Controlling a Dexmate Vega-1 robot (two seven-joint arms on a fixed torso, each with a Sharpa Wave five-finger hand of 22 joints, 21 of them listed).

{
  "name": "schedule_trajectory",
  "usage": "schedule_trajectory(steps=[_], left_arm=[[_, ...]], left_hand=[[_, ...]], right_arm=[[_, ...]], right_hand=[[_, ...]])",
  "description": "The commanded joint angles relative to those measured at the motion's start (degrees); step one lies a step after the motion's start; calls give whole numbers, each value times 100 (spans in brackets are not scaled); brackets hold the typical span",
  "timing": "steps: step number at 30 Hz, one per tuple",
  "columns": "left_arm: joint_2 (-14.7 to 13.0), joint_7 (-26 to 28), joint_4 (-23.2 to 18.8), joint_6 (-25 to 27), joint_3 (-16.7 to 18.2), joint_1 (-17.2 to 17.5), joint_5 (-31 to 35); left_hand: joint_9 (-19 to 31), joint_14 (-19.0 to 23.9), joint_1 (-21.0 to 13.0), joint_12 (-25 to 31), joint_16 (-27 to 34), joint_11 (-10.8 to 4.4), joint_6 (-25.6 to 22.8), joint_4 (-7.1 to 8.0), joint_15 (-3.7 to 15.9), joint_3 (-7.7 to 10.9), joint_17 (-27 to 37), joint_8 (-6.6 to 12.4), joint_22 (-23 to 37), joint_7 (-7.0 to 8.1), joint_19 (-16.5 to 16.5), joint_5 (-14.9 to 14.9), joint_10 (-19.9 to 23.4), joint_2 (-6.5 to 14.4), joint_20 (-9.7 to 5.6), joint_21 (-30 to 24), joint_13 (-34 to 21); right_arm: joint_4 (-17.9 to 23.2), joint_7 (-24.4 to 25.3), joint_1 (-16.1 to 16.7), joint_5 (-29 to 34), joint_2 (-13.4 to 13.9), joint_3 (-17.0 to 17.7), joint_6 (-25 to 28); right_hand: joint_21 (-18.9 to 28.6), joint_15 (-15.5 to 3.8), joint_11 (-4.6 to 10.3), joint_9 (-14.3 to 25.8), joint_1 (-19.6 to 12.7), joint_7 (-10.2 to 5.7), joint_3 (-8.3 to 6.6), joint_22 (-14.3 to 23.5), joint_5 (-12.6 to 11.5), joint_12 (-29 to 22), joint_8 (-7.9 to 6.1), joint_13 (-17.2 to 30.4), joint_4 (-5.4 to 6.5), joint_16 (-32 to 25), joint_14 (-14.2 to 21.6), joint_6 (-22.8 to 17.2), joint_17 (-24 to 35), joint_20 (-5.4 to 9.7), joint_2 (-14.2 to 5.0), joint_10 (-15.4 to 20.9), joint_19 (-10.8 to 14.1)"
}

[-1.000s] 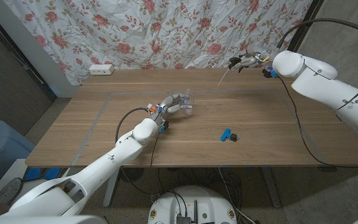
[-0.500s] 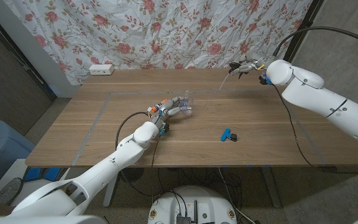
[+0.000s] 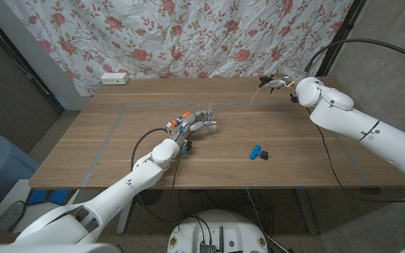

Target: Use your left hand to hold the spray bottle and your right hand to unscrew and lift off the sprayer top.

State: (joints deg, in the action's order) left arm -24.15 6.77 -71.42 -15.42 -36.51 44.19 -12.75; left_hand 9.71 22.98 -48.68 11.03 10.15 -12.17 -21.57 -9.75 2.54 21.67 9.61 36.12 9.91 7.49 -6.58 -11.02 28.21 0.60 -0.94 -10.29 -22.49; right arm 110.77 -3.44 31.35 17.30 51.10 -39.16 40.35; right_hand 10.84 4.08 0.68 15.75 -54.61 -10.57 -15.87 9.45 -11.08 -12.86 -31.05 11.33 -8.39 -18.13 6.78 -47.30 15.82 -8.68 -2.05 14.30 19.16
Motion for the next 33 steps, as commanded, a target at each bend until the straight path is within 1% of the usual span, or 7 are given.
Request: schedule_trajectory(steps=[1,6,13,24,25,30,33], left_arm=[[32,-21,101,-8,-9,-39,-42],[50,-57,150,-24,-15,-68,-63],[53,-90,180,-23,-21,-97,-77],[20,-135,139,9,-1,-68,-142],[21,-122,135,3,3,-57,-144],[15,-98,109,-6,24,-9,-174],[16,-107,108,-16,35,11,-204]], left_hand=[[30,-20,16,-10,-7,19,-147,17,936,-7,14,-3,0,82,3,15,-16,64,7,-26,16],[31,-45,23,-7,-10,17,-150,20,912,-11,11,-37,0,79,7,16,-22,62,9,-30,46],[34,-105,35,-10,-13,13,-163,27,834,-15,11,-105,0,107,8,15,-66,73,11,-39,106],[41,-299,48,-24,-21,102,-233,26,744,-20,12,-272,0,260,28,9,-229,99,45,-49,266],[41,-326,43,-20,-17,150,-176,21,726,-20,11,-339,0,241,30,6,-254,99,53,-51,302],[41,-382,41,-15,-20,168,-117,9,687,-29,9,-431,-1,238,27,4,-291,72,76,-55,356],[39,-439,40,-15,-17,164,-51,0,665,-43,8,-543,-2,132,33,1,-360,34,83,-56,424]], right_arm=[[-205,283,109,263,-122,-103,-74],[-305,229,70,466,-91,-232,-158],[-416,279,138,568,-139,-220,-239],[-474,358,261,607,-195,-149,-291],[-476,388,278,630,-202,-149,-281],[-473,562,386,761,-213,-157,-303],[-467,638,463,785,-212,-133,-349]], right_hand=[[45,-14,24,24,1,-195,10,17,-24,-49,-142,18,-24,-27,72,-237,34,13,-11,76,72],[46,-39,52,37,-19,-199,5,17,-23,-54,-157,20,-40,-37,98,-237,34,14,-10,109,93],[45,-66,71,57,-44,-201,1,17,-18,-47,-171,22,-60,-41,111,-221,34,23,-1,122,115],[39,-73,78,83,-62,-203,0,16,-9,-35,-196,25,-72,-38,106,-212,36,28,6,132,131],[39,-76,78,86,-64,-203,0,16,-8,-33,-198,25,-72,-38,107,-211,36,25,6,133,133],[38,-87,88,96,-87,-202,-2,16,-5,-27,-199,26,-88,-41,118,-183,34,26,18,134,145],[39,-108,119,110,-116,-203,-3,16,2,-26,-200,28,-105,-40,121,-146,32,43,39,153,165]])
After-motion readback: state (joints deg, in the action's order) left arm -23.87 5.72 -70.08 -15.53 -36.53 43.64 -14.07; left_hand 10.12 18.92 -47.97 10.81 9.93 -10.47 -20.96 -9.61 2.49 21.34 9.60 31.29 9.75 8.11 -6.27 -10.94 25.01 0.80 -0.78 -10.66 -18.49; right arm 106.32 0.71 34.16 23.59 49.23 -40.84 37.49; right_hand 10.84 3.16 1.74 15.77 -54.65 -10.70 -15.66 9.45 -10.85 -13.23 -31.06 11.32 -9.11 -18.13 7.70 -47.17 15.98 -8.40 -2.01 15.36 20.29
